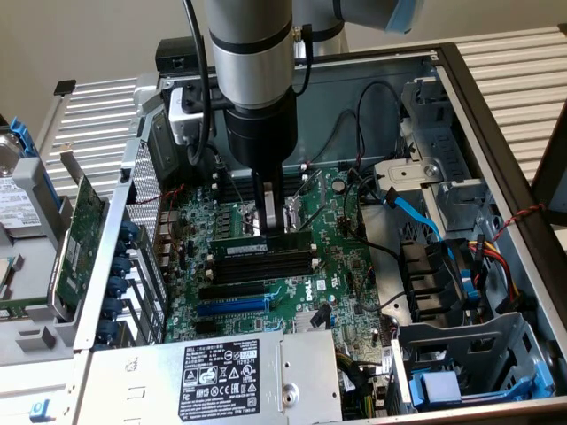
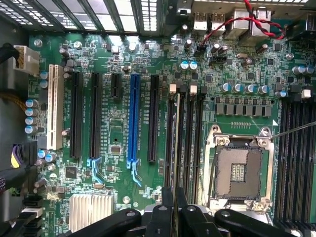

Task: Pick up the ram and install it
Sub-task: 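Insert the ram into the slot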

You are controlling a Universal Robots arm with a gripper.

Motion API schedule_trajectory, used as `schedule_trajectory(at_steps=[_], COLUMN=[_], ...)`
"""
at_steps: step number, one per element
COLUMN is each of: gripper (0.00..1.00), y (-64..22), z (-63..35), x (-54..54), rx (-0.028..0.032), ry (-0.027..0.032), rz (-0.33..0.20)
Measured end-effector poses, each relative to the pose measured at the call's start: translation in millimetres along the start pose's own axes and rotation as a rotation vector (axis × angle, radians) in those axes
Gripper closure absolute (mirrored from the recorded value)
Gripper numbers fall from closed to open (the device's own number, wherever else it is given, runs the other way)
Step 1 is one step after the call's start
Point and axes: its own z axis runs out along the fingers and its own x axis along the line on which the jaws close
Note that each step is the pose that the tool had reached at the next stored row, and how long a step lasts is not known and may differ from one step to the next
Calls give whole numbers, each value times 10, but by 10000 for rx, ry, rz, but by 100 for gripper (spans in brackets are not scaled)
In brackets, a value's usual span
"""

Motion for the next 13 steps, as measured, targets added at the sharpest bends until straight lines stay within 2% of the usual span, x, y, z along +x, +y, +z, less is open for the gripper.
schedule_trajectory(at_steps=[10, 13], gripper=[86, 86], y=[3, 12], z=[43, 44], x=[3, 4], rx=[-2, 14], ry=[-1, -1], rz=[-49, -49])
